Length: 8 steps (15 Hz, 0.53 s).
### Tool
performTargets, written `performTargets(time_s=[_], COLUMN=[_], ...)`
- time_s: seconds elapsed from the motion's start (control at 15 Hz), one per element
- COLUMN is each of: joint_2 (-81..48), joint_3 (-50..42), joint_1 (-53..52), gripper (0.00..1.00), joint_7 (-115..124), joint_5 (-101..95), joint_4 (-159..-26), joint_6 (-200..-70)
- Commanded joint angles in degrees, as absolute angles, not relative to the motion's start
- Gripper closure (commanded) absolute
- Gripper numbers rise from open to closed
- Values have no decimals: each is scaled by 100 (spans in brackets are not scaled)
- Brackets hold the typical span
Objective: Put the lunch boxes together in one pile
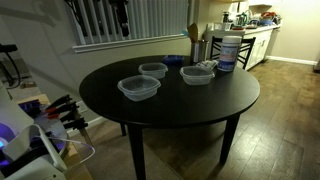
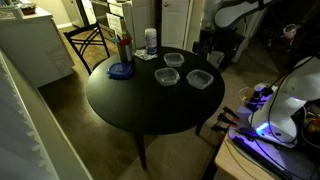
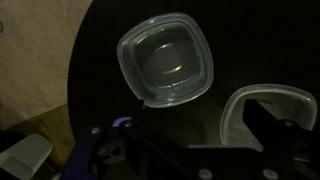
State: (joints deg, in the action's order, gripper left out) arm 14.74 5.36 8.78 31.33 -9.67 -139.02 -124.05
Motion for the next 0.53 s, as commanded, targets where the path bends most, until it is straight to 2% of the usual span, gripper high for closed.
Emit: performTargets(time_s=[0.0,0.47], joint_2=[1426,1286], joint_3=[422,406], joint_1=[762,714], gripper=[0,0], joint_7=[3154,3144], joint_5=[-997,-891], joint_4=[-13859,-13833], joint_6=[-12363,-12430])
